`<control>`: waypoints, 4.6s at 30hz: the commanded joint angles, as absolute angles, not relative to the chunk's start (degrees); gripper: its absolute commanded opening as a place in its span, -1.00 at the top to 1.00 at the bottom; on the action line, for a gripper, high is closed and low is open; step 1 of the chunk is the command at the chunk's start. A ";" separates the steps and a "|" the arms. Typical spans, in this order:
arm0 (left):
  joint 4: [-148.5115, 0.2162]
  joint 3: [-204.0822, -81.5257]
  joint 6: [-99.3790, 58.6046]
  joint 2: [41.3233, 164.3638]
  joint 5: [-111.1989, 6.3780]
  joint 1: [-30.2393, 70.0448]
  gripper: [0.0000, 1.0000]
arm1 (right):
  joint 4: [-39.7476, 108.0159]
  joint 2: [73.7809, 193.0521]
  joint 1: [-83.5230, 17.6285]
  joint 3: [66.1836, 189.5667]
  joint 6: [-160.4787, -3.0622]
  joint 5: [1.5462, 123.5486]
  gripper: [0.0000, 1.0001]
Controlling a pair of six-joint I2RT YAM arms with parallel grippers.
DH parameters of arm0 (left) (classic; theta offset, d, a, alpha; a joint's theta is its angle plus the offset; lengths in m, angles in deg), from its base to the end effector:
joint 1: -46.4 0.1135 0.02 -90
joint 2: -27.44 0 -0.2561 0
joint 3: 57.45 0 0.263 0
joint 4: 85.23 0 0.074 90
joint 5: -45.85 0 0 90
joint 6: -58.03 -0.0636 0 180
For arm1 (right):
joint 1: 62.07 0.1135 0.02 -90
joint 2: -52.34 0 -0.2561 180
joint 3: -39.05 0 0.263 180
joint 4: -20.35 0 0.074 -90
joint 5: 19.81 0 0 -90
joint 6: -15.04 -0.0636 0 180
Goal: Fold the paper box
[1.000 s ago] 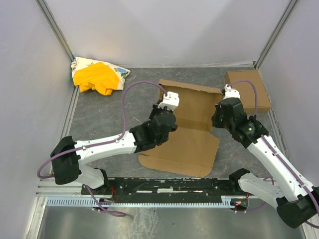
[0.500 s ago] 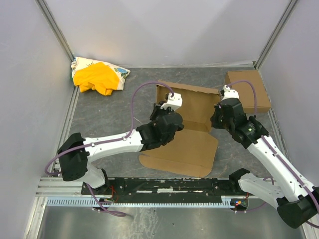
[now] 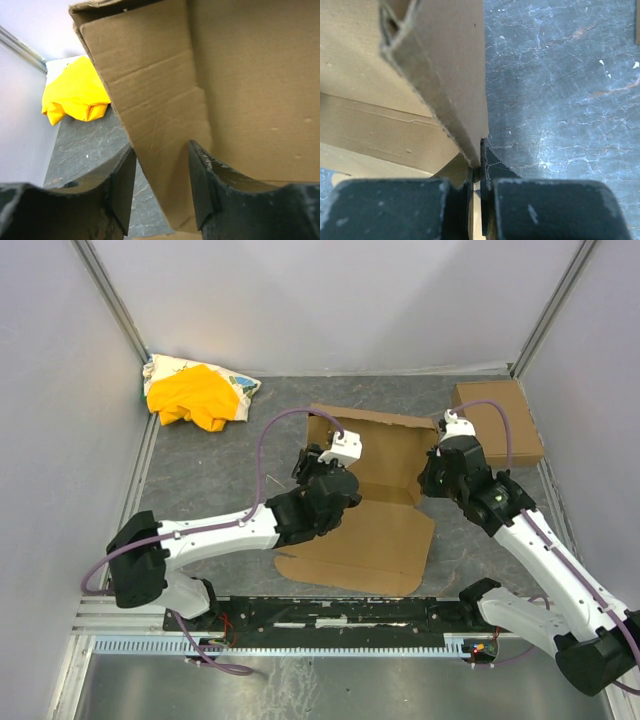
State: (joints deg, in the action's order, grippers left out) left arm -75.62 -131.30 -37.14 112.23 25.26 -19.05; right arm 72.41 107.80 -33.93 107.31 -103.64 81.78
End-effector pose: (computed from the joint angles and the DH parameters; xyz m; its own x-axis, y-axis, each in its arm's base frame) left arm 0.1976 -0.2893 0.2848 -0.1492 0.4030 -0.9029 -0.0310 0.9108 0.4116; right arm 0.2148 0.1004 0.2965 -0.6455 0.1879 -0.7403 -0.0172 0.9654 0.2600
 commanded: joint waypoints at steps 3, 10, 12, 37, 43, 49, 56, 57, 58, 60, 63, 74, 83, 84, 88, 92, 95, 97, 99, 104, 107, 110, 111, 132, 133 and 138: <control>-77.47 -130.62 -32.55 107.22 19.67 -19.34 -0.26 | 65.67 108.32 -32.98 110.71 -105.38 77.63 0.96; -73.61 -130.05 -30.46 102.86 20.42 -19.34 -0.40 | 66.50 111.29 -33.05 112.22 -104.89 79.60 0.96; -72.45 -129.74 -30.60 101.79 20.98 -19.34 -0.41 | 66.56 111.31 -33.04 112.49 -104.76 80.06 0.96; -76.21 -108.25 -17.94 72.58 -3.17 -19.26 -0.50 | 67.62 109.99 -33.06 113.26 -103.53 81.17 0.96; -79.86 -106.50 -19.30 73.24 -5.06 -18.41 -0.43 | 68.17 108.41 -32.99 113.33 -103.18 80.59 0.96; -82.02 -107.69 -21.10 75.95 -3.34 -18.24 -0.21 | 68.36 106.90 -33.01 112.75 -103.21 79.62 0.96; -85.22 -110.63 -23.07 79.77 -2.89 -18.20 -0.03 | 68.93 106.99 -33.01 112.29 -102.54 78.46 0.96; -85.42 -111.15 -23.21 80.35 -2.63 -18.22 -0.02 | 69.05 107.05 -32.99 112.20 -102.43 78.45 0.96; -85.78 -111.56 -23.45 80.88 -2.45 -18.20 -0.01 | 69.17 107.09 -32.98 112.09 -102.25 78.37 0.96; -86.58 -112.16 -23.79 81.38 -1.16 -18.24 -0.01 | 69.30 107.05 -33.03 111.93 -102.04 78.36 0.96; -88.43 -112.22 -24.60 81.32 0.60 -18.20 -0.01 | 69.18 107.00 -33.02 111.59 -101.86 78.32 0.96; -88.72 -111.98 -25.79 81.18 1.21 -18.21 -0.33 | 68.75 107.44 -33.05 112.16 -101.51 78.29 0.96; -86.71 -112.08 -24.49 84.01 2.22 -18.21 0.82 | 68.95 107.36 -32.99 112.98 -102.11 78.03 0.96; -86.31 -112.42 -24.41 84.63 2.97 -18.25 0.87 | 68.96 107.36 -32.98 113.04 -102.11 77.96 0.96; -83.89 -115.07 -24.94 88.22 5.69 -18.20 0.94 | 69.26 107.35 -32.99 113.42 -102.04 78.01 0.96; -80.63 -118.99 -25.79 93.09 8.22 -18.28 0.94 | 69.49 107.44 -32.91 113.52 -101.90 78.10 0.96; -79.18 -121.17 -26.86 96.00 10.73 -18.44 0.94 | 69.69 107.78 -32.86 113.59 -101.77 78.34 0.96; -78.34 -122.73 -27.96 97.56 13.09 -18.82 0.94 | 69.80 108.39 -32.81 113.75 -101.76 78.36 0.96; -77.86 -124.30 -30.02 99.47 15.97 -19.54 0.94 | 69.79 109.21 -32.75 114.02 -101.83 78.31 0.96; -77.10 -128.46 -37.68 105.86 23.23 -22.30 0.94 | 70.71 111.82 -32.70 115.56 -102.04 78.87 0.96; -76.96 -128.29 -40.48 107.18 24.33 -23.10 0.94 | 71.24 112.63 -32.67 116.14 -102.20 80.09 0.96; -77.74 -126.67 -40.68 106.10 22.93 -23.30 0.93 | 71.53 113.28 -32.71 116.70 -102.25 80.30 0.96; -77.95 -126.20 -40.55 105.59 22.76 -23.26 0.93 | 71.53 113.49 -32.70 116.71 -102.41 80.30 0.96; -75.90 -124.19 -35.66 101.30 21.62 -23.63 -0.11 | 69.87 113.84 -32.53 115.16 -103.57 79.97 0.96; -75.70 -123.52 -34.86 100.16 21.15 -23.58 -0.25 | 69.68 113.95 -32.57 115.04 -103.67 80.15 0.96; -73.56 -120.18 -30.07 93.70 19.93 -23.56 -0.59 | 68.89 115.58 -32.58 115.00 -103.98 81.26 0.96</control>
